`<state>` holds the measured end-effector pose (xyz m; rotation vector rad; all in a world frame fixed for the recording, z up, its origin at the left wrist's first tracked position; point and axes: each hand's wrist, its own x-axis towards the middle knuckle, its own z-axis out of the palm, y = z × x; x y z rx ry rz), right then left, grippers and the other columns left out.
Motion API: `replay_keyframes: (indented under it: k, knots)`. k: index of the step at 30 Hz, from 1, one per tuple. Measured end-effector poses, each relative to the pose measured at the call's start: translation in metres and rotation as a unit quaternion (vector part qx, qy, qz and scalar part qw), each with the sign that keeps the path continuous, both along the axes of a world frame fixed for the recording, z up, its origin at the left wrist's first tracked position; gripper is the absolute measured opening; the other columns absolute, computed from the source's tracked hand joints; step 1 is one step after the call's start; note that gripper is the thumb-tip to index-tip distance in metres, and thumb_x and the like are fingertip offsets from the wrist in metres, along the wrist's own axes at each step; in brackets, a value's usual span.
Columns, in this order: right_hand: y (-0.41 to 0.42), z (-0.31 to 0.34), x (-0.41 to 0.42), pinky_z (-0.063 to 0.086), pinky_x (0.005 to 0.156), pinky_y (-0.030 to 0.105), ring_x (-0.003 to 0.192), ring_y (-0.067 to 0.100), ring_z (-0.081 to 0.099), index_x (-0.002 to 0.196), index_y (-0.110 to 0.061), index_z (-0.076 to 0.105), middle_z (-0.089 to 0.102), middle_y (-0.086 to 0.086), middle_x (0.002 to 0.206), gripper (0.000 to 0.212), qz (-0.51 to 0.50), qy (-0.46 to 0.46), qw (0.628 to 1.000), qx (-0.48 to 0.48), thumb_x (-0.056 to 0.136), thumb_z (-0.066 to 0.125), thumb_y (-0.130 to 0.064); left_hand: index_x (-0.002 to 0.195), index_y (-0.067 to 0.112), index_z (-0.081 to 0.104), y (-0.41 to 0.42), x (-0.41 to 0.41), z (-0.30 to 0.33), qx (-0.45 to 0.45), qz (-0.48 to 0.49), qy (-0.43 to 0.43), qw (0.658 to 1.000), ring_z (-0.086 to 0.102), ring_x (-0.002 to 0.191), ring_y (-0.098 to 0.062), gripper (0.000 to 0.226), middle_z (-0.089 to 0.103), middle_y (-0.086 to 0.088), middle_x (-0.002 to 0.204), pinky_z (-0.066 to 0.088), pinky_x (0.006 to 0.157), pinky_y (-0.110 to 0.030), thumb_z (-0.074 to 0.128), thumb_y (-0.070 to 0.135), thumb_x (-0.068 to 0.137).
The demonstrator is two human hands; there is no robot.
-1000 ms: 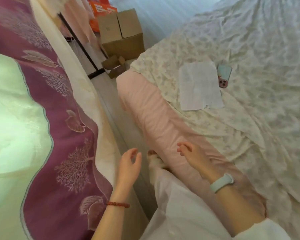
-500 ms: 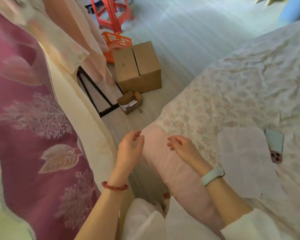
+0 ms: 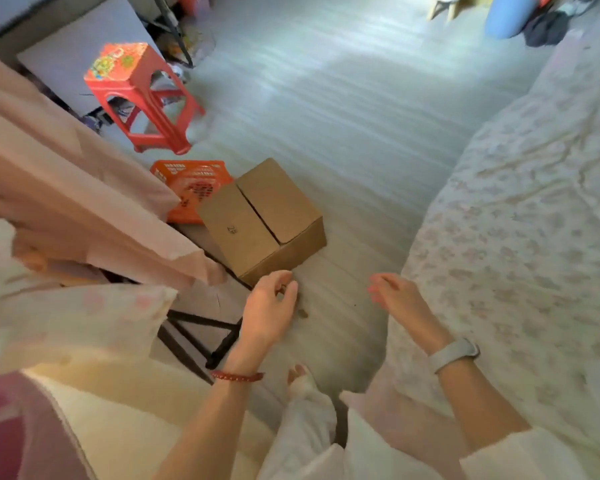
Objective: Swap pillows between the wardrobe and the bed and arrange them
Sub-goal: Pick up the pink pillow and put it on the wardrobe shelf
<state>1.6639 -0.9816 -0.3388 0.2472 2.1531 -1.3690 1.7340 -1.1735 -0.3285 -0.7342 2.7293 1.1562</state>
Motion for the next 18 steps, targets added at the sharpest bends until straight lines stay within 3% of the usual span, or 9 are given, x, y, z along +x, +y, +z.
replay_keyframes:
  k: [5,9,12,15,18]
  knots:
    - [-0.055,0.040,-0.072,0.042,0.088,0.031,0.107,0.027,0.057,0.114,-0.009,0.056,0.062,0.016,0.117,0.025,0.007,0.053,0.998,0.016,0.094,0.042,-0.014,0.116,0.014,0.056,-0.081,-0.112,0.028,-0.010,-0.021,0.028,0.999,0.055,0.103,-0.017,0.028,0.060,-0.006,0.118,0.037,0.083,-0.024,0.051,0.027,0.092]
    - [-0.041,0.057,-0.120,0.036,0.077,0.018,0.108,0.022,0.055,0.115,-0.010,0.056,0.061,0.011,0.119,0.026,-0.040,0.077,0.994,0.063,0.094,0.044,-0.016,0.121,0.011,0.053,-0.063,-0.206,0.028,0.013,-0.142,0.028,0.989,0.055,0.105,-0.019,0.033,0.058,-0.008,0.121,0.043,0.088,-0.032,0.050,0.028,0.093]
    - [-0.006,0.058,-0.159,0.040,0.083,0.025,0.105,0.020,0.056,0.114,-0.015,0.057,0.062,0.008,0.118,0.025,-0.113,0.073,0.986,0.101,0.093,0.045,-0.019,0.122,0.009,0.053,-0.021,-0.276,0.021,0.036,-0.249,0.040,0.967,0.054,0.107,-0.022,0.034,0.058,-0.011,0.120,0.042,0.088,-0.031,0.052,0.025,0.092]
    - [0.028,0.055,-0.202,0.044,0.093,0.038,0.107,0.024,0.057,0.112,-0.016,0.058,0.062,0.010,0.118,0.024,-0.185,0.058,0.974,0.116,0.092,0.044,-0.017,0.119,0.008,0.055,0.015,-0.342,0.016,0.051,-0.294,0.065,0.952,0.056,0.105,-0.023,0.032,0.059,-0.012,0.119,0.037,0.082,-0.023,0.055,0.022,0.090]
    - [0.058,0.058,-0.267,0.042,0.095,0.039,0.110,0.025,0.055,0.114,-0.014,0.057,0.061,0.010,0.120,0.026,-0.229,0.061,0.963,0.126,0.092,0.042,-0.017,0.119,0.007,0.055,0.048,-0.423,0.020,0.065,-0.323,0.072,0.941,0.056,0.104,-0.024,0.032,0.058,-0.014,0.120,0.036,0.081,-0.021,0.056,0.020,0.090]
